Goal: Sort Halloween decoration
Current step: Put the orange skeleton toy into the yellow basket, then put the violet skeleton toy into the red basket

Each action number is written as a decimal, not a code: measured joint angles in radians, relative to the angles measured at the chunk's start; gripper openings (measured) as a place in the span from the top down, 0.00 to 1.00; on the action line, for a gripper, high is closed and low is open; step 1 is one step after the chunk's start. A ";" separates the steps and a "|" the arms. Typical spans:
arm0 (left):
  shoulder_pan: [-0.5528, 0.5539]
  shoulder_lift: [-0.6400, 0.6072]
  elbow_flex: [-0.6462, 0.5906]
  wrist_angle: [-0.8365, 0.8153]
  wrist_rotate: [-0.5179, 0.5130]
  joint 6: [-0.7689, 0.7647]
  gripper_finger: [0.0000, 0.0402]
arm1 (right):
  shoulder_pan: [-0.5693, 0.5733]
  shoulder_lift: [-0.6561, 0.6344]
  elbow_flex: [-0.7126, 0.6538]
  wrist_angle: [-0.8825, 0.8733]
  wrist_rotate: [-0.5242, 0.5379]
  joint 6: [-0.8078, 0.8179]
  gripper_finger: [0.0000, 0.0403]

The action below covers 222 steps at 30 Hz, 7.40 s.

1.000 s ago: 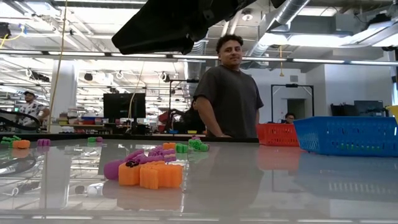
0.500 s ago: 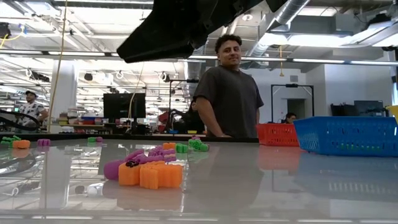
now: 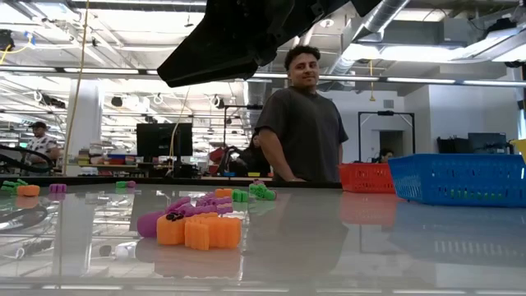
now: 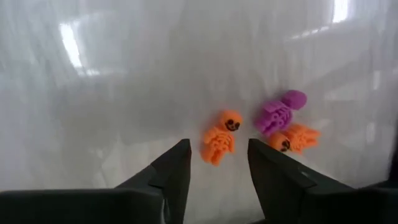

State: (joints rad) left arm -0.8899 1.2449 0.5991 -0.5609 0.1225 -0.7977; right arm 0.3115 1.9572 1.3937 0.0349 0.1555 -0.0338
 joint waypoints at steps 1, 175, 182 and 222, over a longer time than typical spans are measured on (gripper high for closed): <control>-0.011 0.000 0.000 0.003 -0.023 0.001 0.62 | 0.000 0.000 0.000 0.000 0.000 0.000 0.65; 0.692 -0.488 -0.094 0.657 -0.418 1.082 0.71 | 0.321 -0.306 -0.060 -0.726 -0.043 0.919 0.60; 0.692 -0.478 -0.094 0.658 -0.418 1.083 0.71 | 0.217 -0.149 -0.071 -0.306 -0.002 0.371 0.60; 0.692 -0.477 -0.094 0.624 -0.416 1.062 0.71 | 0.071 0.153 -0.072 -0.010 -0.127 0.057 0.86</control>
State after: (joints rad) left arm -0.1982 0.7677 0.5049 0.0631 -0.2939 0.2646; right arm 0.3825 2.1101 1.3220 0.0250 0.0288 0.0236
